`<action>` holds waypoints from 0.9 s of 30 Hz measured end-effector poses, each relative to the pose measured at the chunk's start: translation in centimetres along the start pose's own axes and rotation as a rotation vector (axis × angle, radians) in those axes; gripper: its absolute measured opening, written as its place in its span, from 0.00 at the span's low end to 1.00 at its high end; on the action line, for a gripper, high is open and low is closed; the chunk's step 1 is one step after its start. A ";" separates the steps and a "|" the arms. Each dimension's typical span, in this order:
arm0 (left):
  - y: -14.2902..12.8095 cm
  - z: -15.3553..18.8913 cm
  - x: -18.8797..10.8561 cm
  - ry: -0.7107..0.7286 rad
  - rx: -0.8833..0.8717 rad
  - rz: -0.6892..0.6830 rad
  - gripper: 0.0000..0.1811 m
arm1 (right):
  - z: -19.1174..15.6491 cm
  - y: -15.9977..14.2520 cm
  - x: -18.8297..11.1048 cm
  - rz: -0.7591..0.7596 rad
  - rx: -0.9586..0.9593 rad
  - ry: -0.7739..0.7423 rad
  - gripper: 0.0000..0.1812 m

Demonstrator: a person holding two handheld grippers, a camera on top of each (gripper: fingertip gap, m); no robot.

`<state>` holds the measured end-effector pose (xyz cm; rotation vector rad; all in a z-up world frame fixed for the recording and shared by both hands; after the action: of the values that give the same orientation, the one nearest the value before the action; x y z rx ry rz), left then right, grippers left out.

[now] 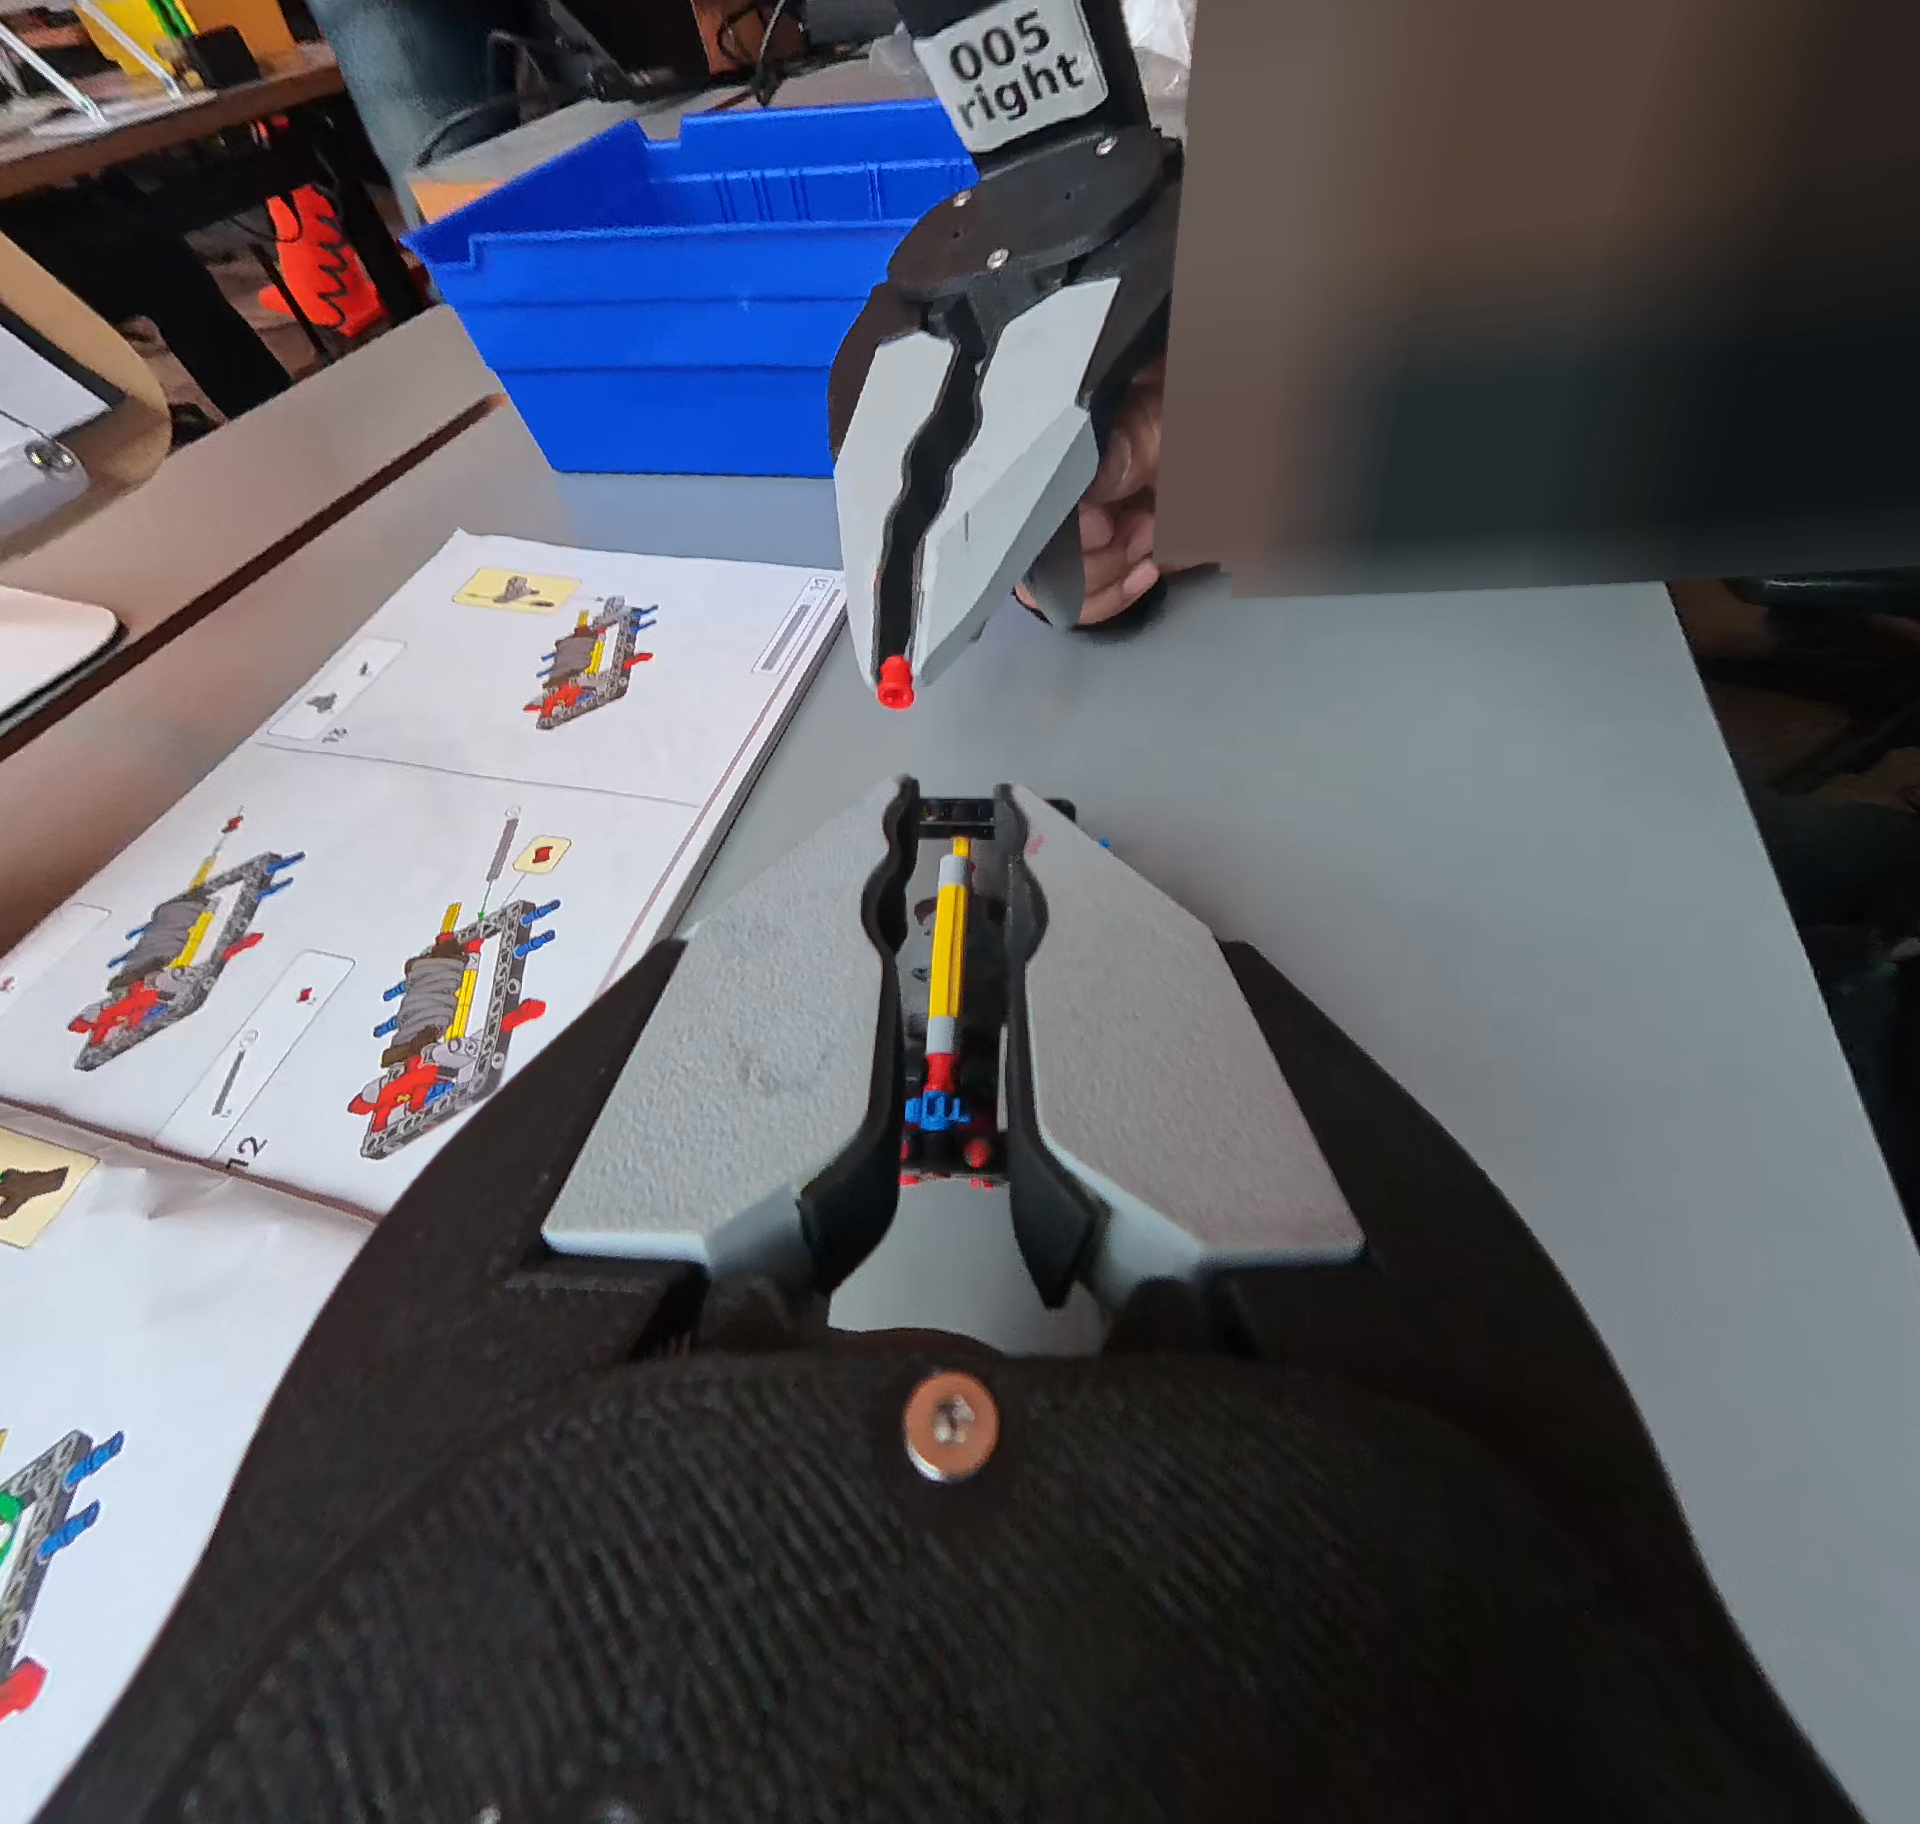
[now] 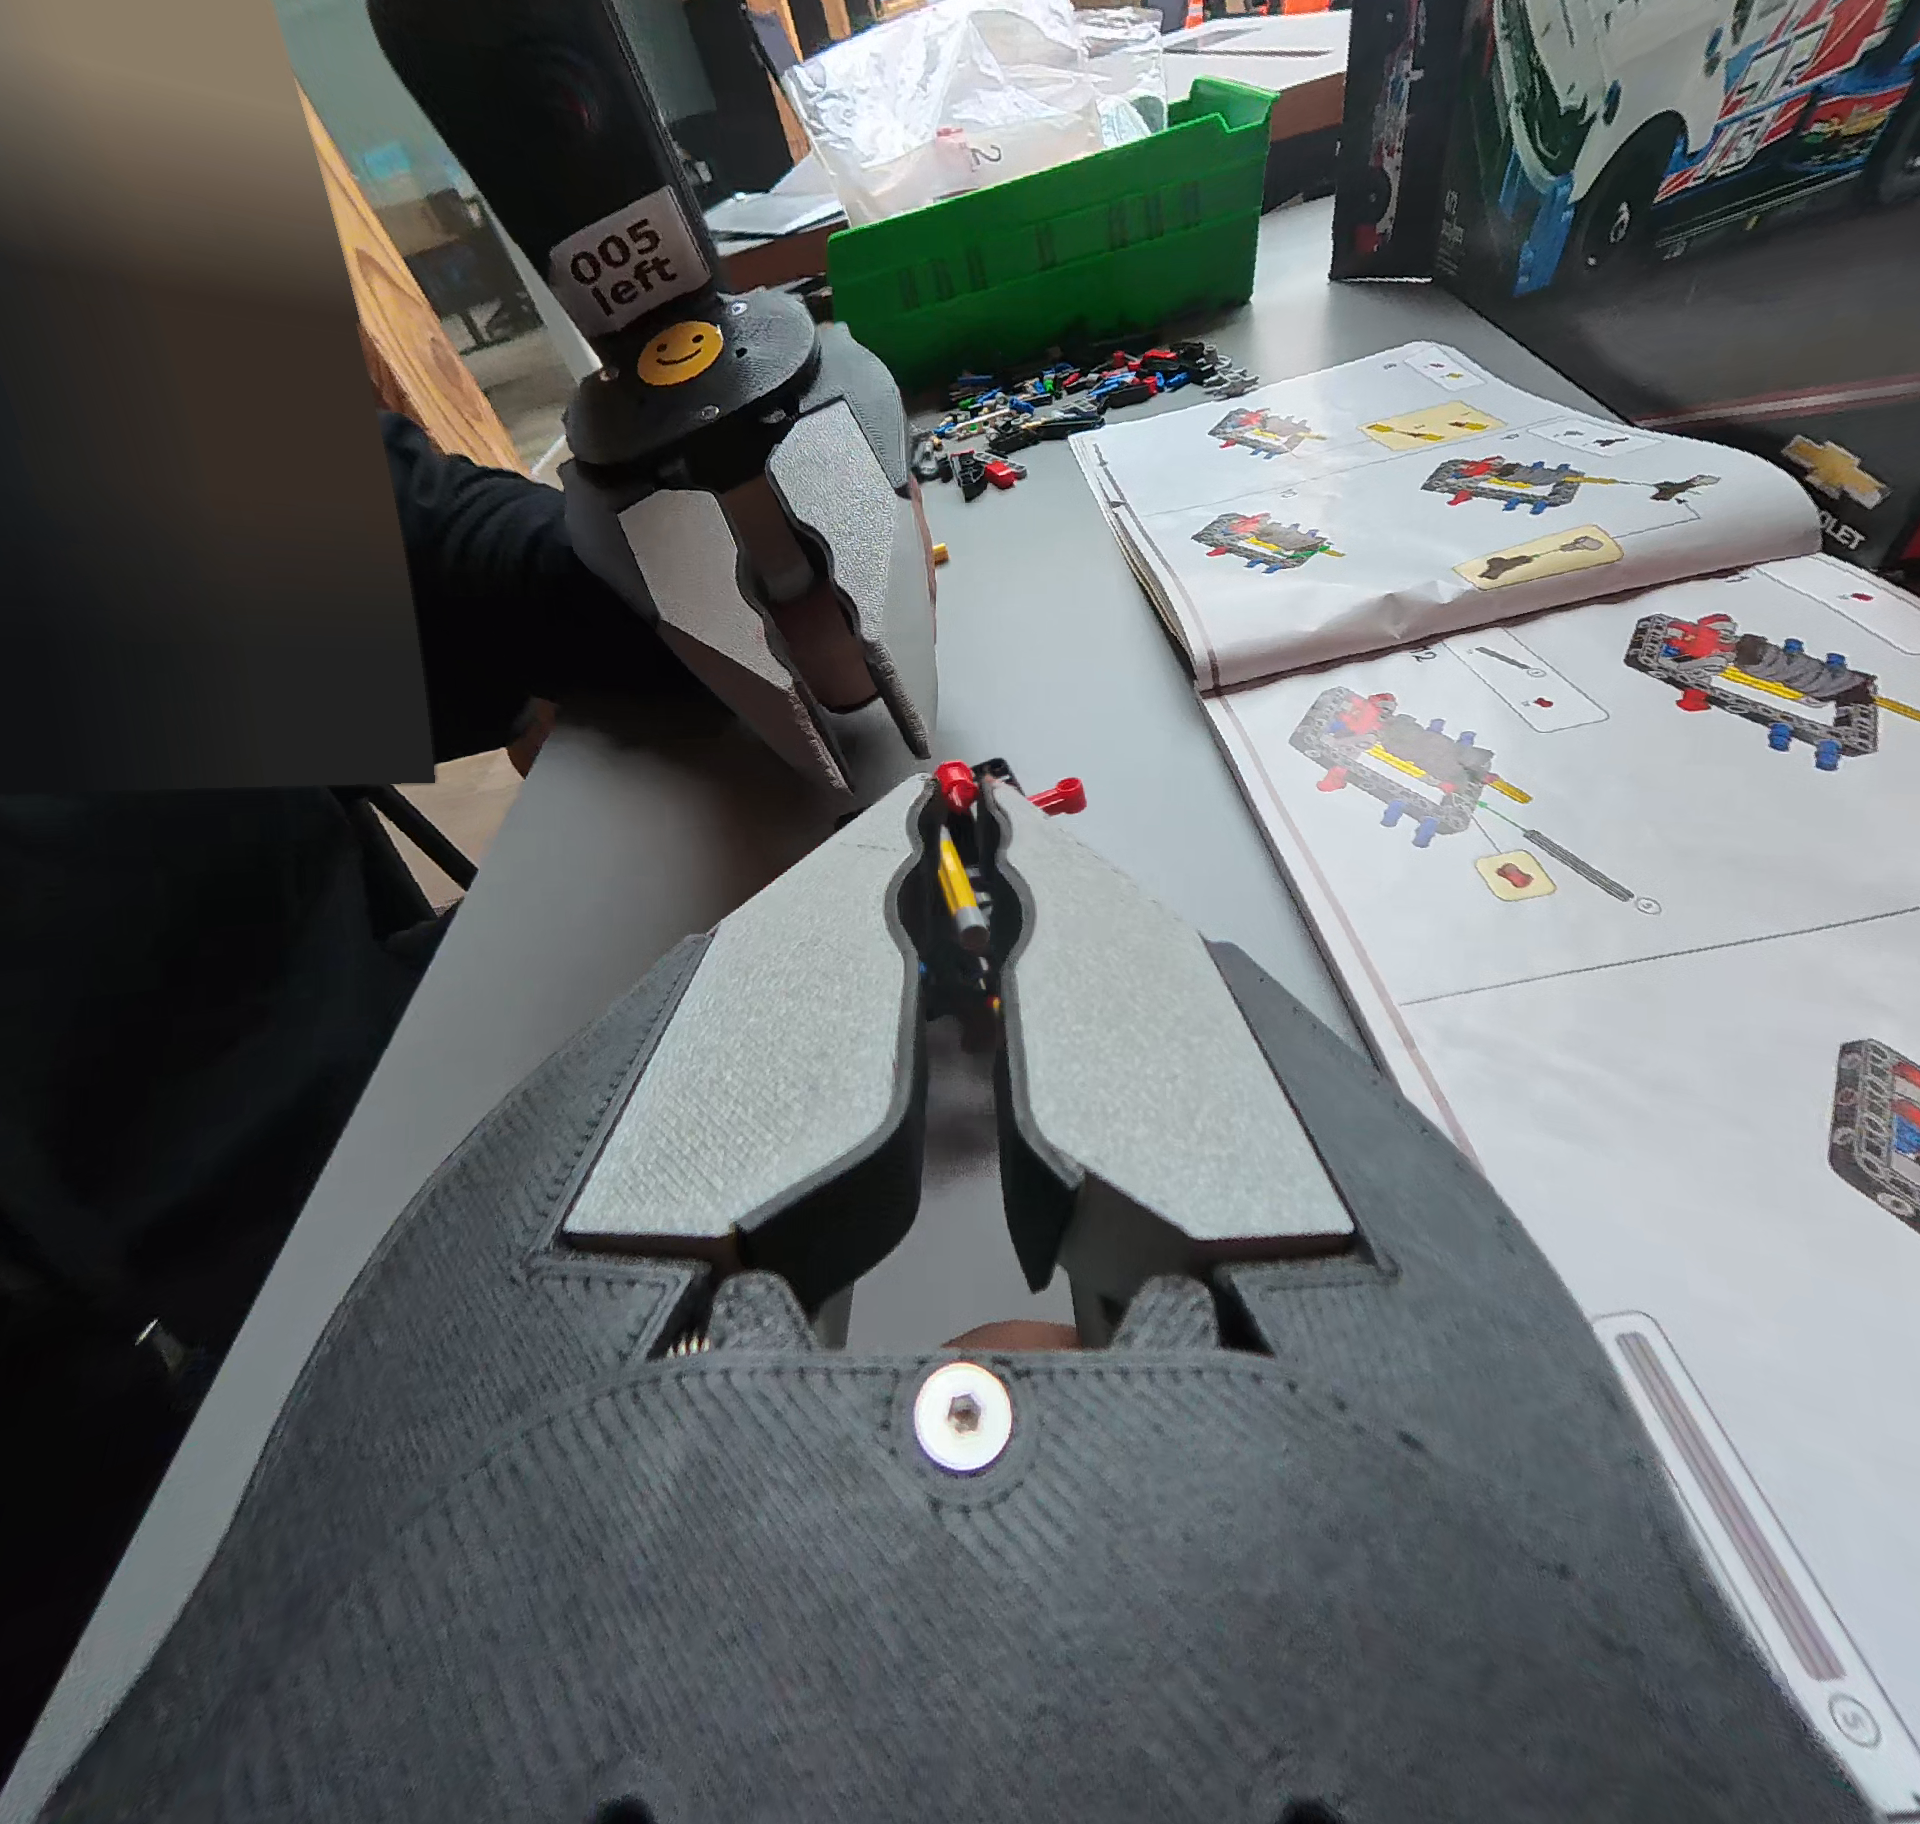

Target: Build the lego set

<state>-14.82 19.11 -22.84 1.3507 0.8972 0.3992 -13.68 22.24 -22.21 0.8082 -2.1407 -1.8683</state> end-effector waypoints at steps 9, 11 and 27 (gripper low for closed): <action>1.6 0.9 -0.3 0.060 0.155 0.067 0.08 | -2.2 0.6 1.3 0.004 0.020 0.077 0.02; 1.8 1.1 -0.3 0.077 0.180 0.071 0.07 | -2.8 0.8 1.5 0.004 0.037 0.110 0.02; 1.0 0.4 -1.6 0.163 0.274 0.020 0.08 | -2.1 1.4 -0.8 0.018 0.045 0.026 0.01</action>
<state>-15.32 17.92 -21.43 1.5955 1.1039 0.4174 -12.37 20.92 -20.25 0.8143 -2.1741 -1.7977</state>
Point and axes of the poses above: each gripper's, where its closed fingertips meet, x out along the fingers, y out of its top, z = x × y across the jaws, the point moved 1 cm from there along -x, back along the fingers, and after that the axes turned 3 degrees about -x, right-handed, at the moved point
